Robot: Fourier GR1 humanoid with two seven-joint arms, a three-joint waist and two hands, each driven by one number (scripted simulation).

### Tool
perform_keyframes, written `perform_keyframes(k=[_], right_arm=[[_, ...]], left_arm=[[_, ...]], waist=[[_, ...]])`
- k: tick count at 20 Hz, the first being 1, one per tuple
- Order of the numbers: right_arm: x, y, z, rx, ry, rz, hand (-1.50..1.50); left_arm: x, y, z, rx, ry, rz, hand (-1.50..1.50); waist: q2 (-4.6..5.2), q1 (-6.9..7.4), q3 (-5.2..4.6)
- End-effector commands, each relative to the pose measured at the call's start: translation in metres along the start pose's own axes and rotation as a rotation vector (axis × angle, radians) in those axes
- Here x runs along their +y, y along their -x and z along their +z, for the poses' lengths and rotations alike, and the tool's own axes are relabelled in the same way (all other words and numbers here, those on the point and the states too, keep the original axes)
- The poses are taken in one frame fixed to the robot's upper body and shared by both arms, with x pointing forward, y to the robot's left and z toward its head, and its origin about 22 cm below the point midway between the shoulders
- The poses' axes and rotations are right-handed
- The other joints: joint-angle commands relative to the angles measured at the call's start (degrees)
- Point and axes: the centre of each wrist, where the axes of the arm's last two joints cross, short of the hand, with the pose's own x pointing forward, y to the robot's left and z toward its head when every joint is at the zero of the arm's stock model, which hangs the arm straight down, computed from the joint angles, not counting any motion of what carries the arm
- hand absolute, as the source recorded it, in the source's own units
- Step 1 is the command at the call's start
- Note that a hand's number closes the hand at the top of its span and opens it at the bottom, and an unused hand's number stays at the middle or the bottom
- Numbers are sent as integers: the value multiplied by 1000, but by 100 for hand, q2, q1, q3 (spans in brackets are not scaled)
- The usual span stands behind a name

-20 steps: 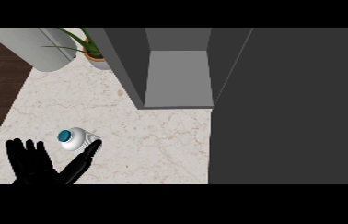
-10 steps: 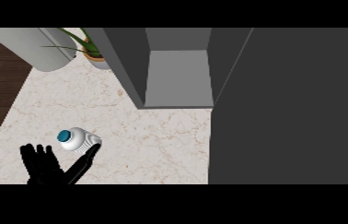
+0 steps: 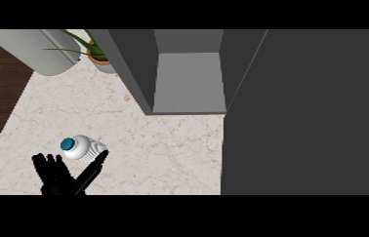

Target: Pick up the bottled water, place it into the cabinet and close the cabinet

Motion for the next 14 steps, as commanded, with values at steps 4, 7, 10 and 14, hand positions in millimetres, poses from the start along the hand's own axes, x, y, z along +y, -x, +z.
perform_keyframes(k=[4,7,10,14], right_arm=[[6,-27,2,-75,1,-12,-150],[-4,-35,6,-76,-15,-7,-150],[-1,-32,3,-67,-1,4,-150],[10,-28,2,-87,-16,-1,-150]], left_arm=[[5,26,-2,-14,-10,77,-150],[-6,31,-8,1,32,156,-150],[-25,25,-23,-10,52,214,-150],[-20,32,-27,-51,74,259,-150]], waist=[[-15,-14,4],[-6,-40,0],[2,-9,3],[-3,-23,2]])
